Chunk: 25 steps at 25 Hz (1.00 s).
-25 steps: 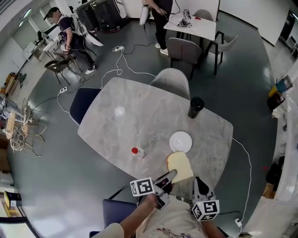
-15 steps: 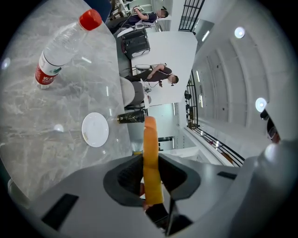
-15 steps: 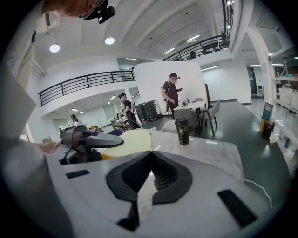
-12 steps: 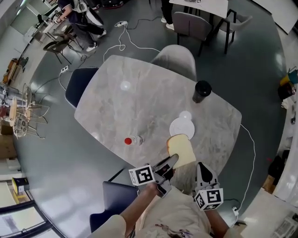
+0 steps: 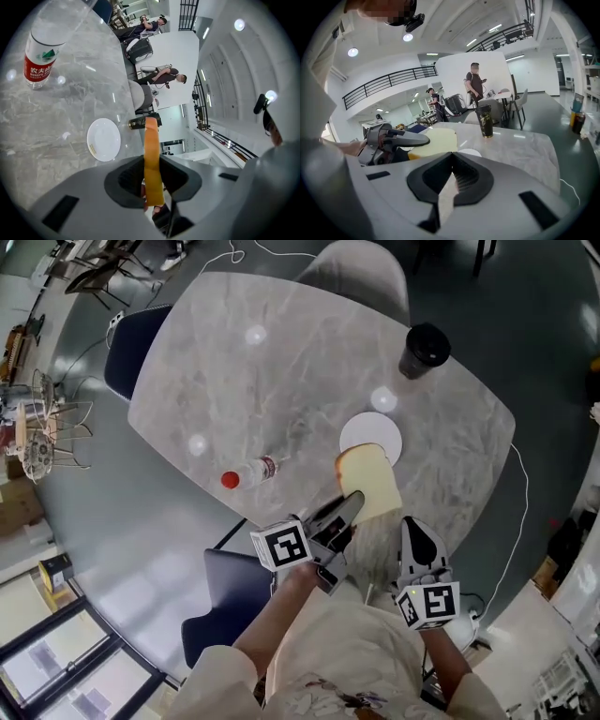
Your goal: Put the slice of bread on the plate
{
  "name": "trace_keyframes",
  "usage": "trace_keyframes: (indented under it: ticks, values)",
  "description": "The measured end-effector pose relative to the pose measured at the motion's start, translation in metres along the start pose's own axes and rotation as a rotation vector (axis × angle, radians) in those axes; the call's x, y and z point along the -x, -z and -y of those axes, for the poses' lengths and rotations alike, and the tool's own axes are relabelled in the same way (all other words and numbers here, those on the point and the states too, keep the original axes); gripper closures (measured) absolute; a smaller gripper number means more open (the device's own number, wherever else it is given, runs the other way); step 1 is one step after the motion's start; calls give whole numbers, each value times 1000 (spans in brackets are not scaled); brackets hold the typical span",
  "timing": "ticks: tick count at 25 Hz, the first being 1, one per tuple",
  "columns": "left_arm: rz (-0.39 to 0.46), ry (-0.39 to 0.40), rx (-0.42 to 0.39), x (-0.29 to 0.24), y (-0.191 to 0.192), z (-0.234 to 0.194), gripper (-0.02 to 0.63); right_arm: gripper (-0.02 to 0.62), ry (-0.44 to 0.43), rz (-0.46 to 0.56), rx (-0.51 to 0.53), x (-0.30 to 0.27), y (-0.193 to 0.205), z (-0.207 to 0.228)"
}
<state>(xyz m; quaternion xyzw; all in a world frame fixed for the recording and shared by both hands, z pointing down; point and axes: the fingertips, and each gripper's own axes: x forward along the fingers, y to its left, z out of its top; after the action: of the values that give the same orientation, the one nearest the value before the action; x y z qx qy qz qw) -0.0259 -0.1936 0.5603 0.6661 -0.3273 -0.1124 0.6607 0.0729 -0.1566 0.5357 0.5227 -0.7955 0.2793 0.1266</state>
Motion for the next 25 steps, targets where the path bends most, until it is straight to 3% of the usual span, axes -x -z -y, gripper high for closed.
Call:
trace_keyframes:
  ticks: [25]
  values:
    - [5, -153, -82, -69, -24, -85, 508, 589, -52, -44, -22, -66, 44, 41]
